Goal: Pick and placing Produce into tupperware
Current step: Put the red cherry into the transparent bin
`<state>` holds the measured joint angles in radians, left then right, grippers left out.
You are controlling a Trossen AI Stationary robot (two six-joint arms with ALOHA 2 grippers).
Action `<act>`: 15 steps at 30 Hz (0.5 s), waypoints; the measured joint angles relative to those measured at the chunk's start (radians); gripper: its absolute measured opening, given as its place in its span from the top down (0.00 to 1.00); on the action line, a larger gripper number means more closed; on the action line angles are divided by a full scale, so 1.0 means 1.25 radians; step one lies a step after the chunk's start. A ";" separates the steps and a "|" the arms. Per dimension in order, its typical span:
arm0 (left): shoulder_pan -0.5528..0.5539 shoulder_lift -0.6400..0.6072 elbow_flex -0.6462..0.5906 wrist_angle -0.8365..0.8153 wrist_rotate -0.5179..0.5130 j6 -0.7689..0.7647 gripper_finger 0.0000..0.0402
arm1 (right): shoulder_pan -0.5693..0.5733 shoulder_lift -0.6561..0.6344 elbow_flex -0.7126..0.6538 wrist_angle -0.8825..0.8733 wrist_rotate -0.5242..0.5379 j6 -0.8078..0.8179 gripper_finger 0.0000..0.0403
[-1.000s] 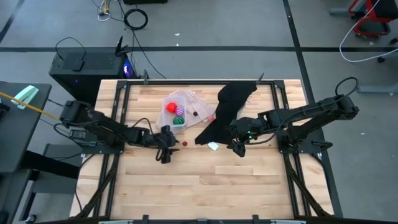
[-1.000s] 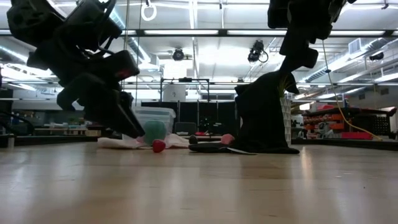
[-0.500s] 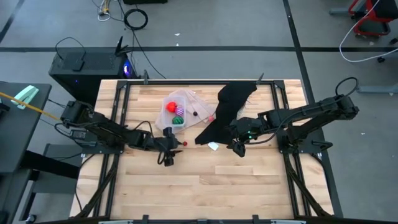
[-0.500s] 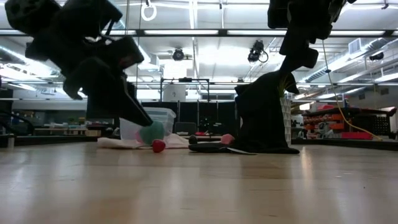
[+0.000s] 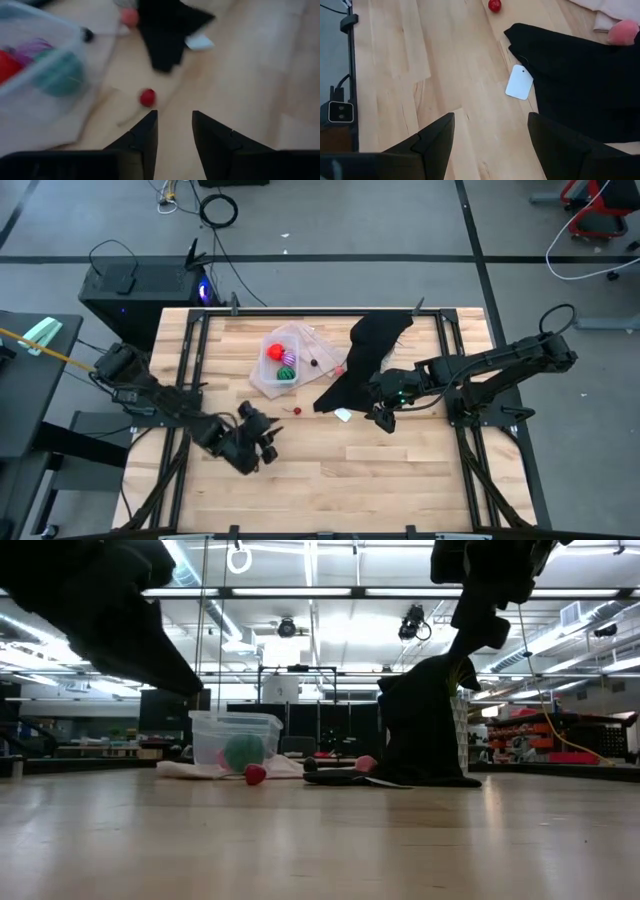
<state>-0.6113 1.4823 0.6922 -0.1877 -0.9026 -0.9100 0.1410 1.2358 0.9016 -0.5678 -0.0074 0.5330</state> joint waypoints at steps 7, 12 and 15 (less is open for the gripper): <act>0.027 0.117 0.000 -0.014 0.009 0.009 0.72 | 0.000 0.000 0.000 0.000 -0.007 -0.029 0.36; 0.069 0.215 0.060 -0.019 0.016 -0.021 0.73 | 0.000 0.000 0.000 -0.001 -0.012 -0.031 0.36; 0.087 0.249 0.110 -0.021 0.004 0.016 0.73 | 0.000 0.000 0.000 -0.001 -0.009 -0.031 0.36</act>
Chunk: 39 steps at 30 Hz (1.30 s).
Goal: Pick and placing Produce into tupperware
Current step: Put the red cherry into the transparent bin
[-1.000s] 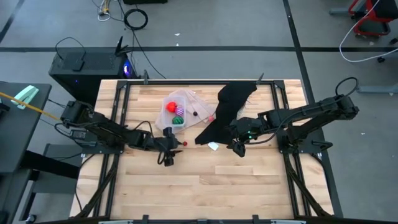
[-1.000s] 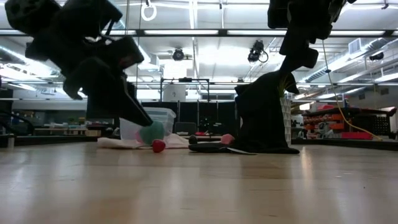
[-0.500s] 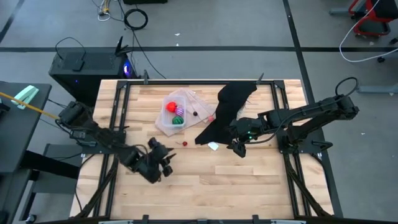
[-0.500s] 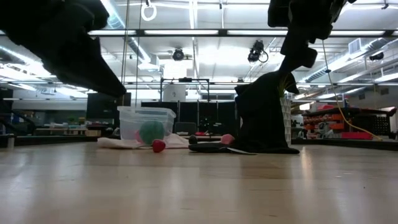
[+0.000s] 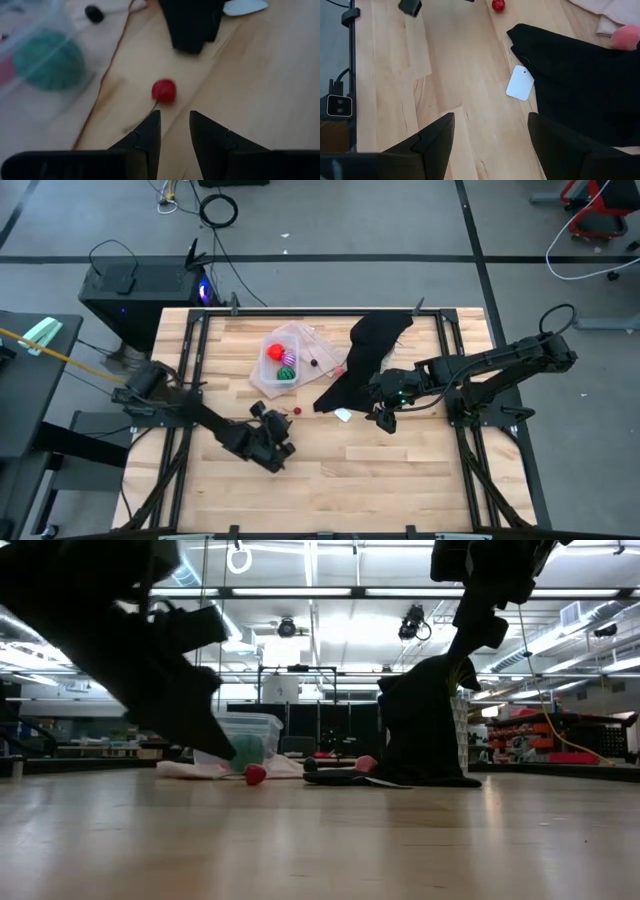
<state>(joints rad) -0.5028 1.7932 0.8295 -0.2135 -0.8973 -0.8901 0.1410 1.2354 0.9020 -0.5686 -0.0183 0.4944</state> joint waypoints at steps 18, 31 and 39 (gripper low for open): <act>0.028 0.038 0.048 -0.115 0.003 0.099 0.63 | 0.000 0.000 0.000 0.010 0.002 0.002 0.36; 0.068 0.042 0.048 -0.123 0.041 0.121 0.56 | 0.000 0.000 0.000 0.015 0.015 0.002 0.36; 0.091 0.042 0.048 -0.119 0.086 0.142 0.59 | 0.000 0.000 0.000 0.017 0.015 0.000 0.36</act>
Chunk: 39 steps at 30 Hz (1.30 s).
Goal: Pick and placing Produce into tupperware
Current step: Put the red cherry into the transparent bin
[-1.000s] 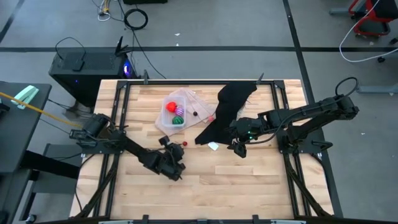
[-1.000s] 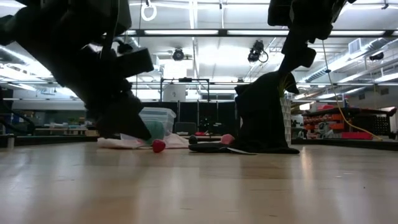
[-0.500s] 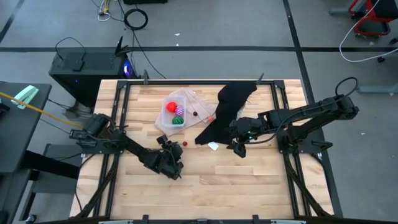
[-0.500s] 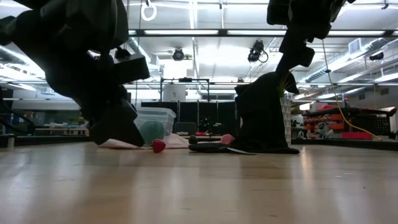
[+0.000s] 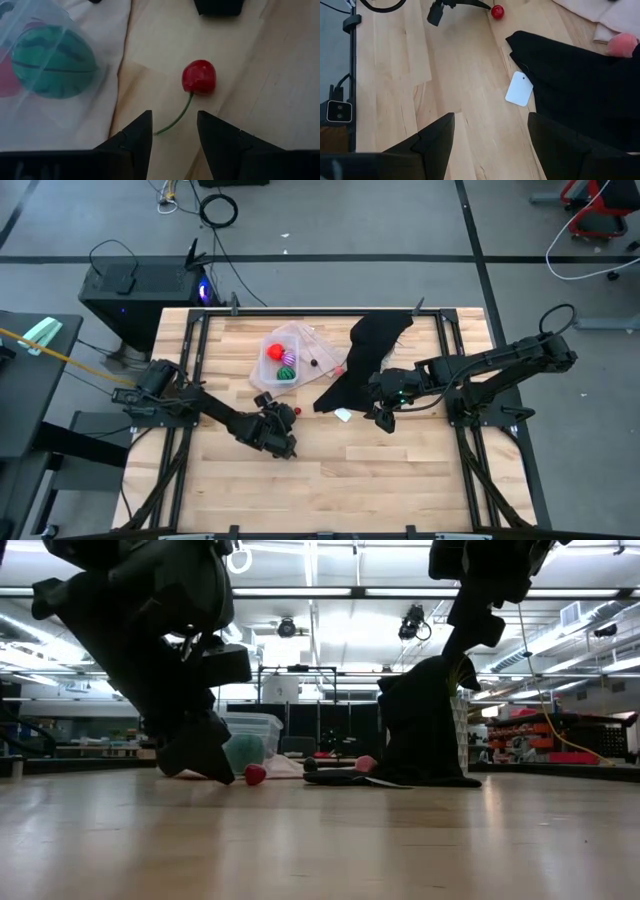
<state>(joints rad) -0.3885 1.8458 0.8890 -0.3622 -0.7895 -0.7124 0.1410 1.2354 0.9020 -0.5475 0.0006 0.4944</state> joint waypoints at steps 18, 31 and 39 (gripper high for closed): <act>0.006 0.040 0.002 0.055 0.002 0.013 0.65 | 0.000 0.000 0.000 0.025 0.003 -0.003 0.36; 0.018 0.041 0.002 0.054 0.041 0.082 0.80 | 0.000 0.000 0.000 0.026 0.003 -0.003 0.36; 0.018 0.042 0.002 0.057 0.058 0.086 0.98 | 0.000 0.000 0.000 0.026 0.010 -0.003 0.36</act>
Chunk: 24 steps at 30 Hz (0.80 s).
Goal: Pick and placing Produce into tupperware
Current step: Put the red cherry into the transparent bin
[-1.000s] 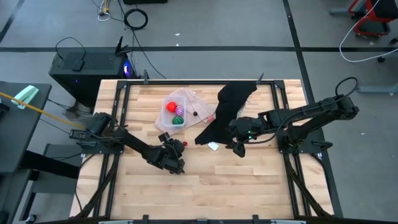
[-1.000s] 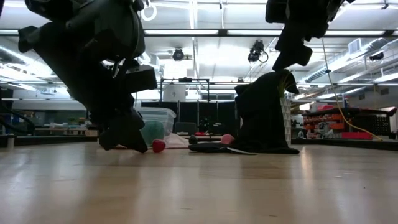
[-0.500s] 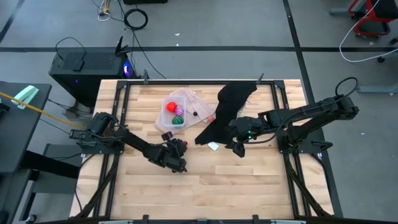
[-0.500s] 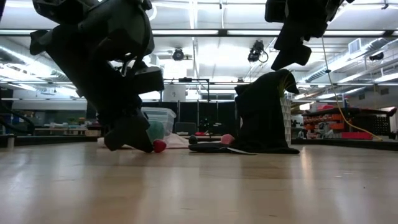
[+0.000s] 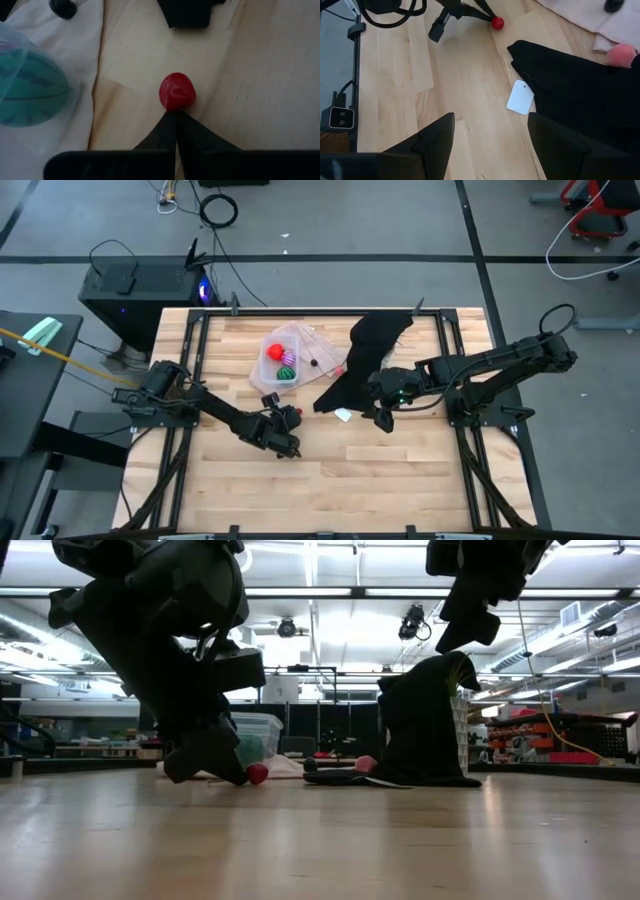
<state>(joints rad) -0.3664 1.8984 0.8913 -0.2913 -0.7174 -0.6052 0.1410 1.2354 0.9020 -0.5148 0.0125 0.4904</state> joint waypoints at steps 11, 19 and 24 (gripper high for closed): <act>0.004 -0.036 0.041 -0.041 0.026 0.084 0.98 | 0.000 0.000 0.000 0.000 0.014 -0.001 0.36; 0.009 -0.075 0.176 -0.082 -0.010 0.183 0.99 | 0.000 0.000 0.000 -0.002 0.023 -0.003 0.36; 0.017 -0.088 0.259 -0.172 -0.069 0.218 0.99 | 0.000 0.001 0.000 -0.002 0.026 -0.004 0.36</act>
<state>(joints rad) -0.3448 1.7880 1.2157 -0.5064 -0.8031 -0.3325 0.1406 1.2362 0.9014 -0.5171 0.0448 0.4858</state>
